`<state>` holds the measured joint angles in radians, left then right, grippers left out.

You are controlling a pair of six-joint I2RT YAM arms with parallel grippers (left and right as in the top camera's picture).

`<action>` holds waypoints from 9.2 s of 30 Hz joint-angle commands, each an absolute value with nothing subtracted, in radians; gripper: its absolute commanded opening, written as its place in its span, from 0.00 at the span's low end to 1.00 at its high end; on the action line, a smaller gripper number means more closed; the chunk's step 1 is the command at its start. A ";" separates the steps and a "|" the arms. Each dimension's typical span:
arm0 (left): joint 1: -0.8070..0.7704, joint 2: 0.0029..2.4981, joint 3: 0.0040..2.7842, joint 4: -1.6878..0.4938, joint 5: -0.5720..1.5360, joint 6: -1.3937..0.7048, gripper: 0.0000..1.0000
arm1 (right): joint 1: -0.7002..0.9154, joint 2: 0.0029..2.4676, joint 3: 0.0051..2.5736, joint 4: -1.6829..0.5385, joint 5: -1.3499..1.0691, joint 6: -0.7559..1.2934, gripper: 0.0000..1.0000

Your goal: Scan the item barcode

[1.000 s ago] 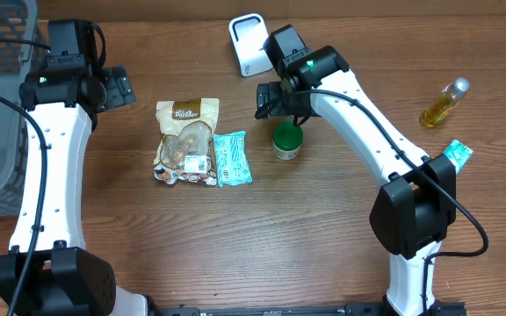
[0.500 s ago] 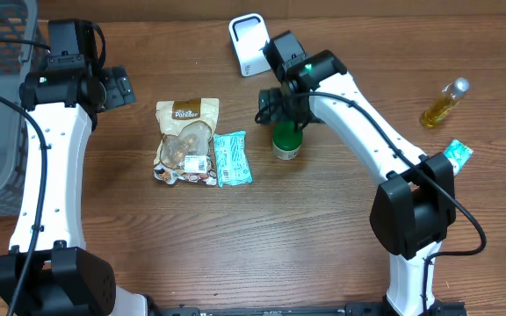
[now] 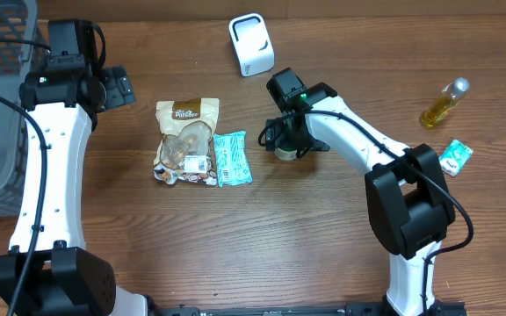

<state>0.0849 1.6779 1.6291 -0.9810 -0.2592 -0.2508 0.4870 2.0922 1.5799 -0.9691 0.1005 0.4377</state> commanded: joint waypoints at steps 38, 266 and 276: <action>0.078 1.682 1.632 -0.983 -0.269 -0.232 1.00 | 0.489 2.083 1.650 -0.938 0.069 0.330 0.78; 0.078 1.682 1.632 -0.983 -0.269 -0.232 0.99 | 0.433 2.083 1.868 -1.246 -0.447 0.541 0.58; 0.078 1.682 1.632 -0.983 -0.269 -0.231 1.00 | 0.340 2.081 2.017 -1.056 -0.630 0.489 0.40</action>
<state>0.0849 1.6779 1.6291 -0.9810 -0.2592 -0.2508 0.3588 2.1025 1.9251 -1.0763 -0.5571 0.5266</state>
